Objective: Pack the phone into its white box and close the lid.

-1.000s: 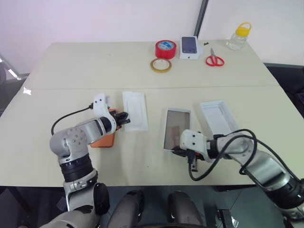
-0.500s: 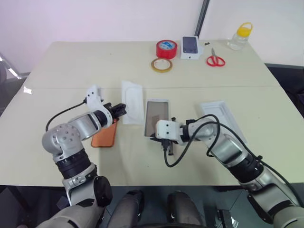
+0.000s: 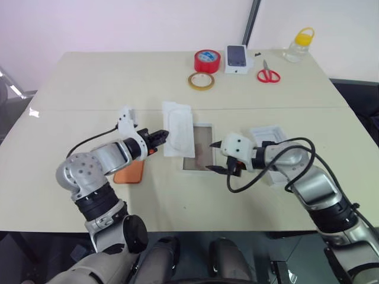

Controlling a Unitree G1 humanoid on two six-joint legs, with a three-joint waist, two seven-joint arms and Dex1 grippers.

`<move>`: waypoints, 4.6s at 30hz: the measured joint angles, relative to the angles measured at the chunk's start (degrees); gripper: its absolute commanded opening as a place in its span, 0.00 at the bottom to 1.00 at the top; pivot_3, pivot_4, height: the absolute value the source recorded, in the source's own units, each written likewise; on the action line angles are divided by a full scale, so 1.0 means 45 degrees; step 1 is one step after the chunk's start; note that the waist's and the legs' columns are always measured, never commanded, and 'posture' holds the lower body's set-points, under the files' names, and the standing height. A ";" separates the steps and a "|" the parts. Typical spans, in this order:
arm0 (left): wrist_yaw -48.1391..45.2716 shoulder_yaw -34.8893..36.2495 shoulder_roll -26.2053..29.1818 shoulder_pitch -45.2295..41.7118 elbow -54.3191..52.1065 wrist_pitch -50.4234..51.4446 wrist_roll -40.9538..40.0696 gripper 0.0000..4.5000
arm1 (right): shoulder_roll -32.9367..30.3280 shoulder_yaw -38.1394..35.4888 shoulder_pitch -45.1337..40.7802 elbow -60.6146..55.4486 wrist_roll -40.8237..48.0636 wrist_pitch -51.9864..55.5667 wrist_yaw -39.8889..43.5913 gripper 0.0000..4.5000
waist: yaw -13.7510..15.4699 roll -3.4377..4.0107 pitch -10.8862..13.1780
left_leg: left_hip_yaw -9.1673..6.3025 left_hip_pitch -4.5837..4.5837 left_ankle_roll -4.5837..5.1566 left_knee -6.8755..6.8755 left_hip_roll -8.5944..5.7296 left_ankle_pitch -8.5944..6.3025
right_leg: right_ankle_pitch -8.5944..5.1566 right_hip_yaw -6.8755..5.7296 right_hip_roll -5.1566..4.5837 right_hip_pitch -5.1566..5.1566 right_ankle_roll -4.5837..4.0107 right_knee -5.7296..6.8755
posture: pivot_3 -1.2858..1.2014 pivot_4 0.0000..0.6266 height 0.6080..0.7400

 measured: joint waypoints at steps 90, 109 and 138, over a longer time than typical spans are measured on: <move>-0.2844 -0.1856 0.7848 0.4170 0.0759 -0.1587 -0.0311 1.00 | 0.7552 0.5120 -0.4796 0.5533 -0.2820 0.3683 -0.2515 0.00 | -0.0424 0.0025 -0.0010 | -0.0001 0.0028 -0.0045 -0.0044 0.0052 0.0009 | 0.0007 0.0029 0.0056 -0.0087 -0.0020 0.0046 | 0.52 0.24 1.00; -0.1960 -0.0490 0.5392 0.4407 0.0069 -0.0275 -0.3282 1.00 | 0.7428 0.5259 -0.4851 0.5650 -0.2880 0.3407 -0.2370 0.00 | -0.0270 0.0025 -0.0024 | -0.0006 0.0040 -0.0044 -0.0026 0.0044 0.0005 | 0.0006 0.0020 0.0048 -0.0057 -0.0019 0.0030 | 0.52 0.24 1.00; 0.0561 0.1703 0.4872 0.4012 0.1669 0.0003 -0.5298 0.51 | 0.7329 0.5142 -0.4629 0.5373 -0.2822 0.3477 -0.2474 0.00 | -0.0355 0.0021 -0.0021 | -0.0006 0.0037 -0.0056 -0.0028 0.0056 -0.0001 | 0.0006 0.0024 0.0061 -0.0070 -0.0020 0.0036 | 0.52 0.24 1.00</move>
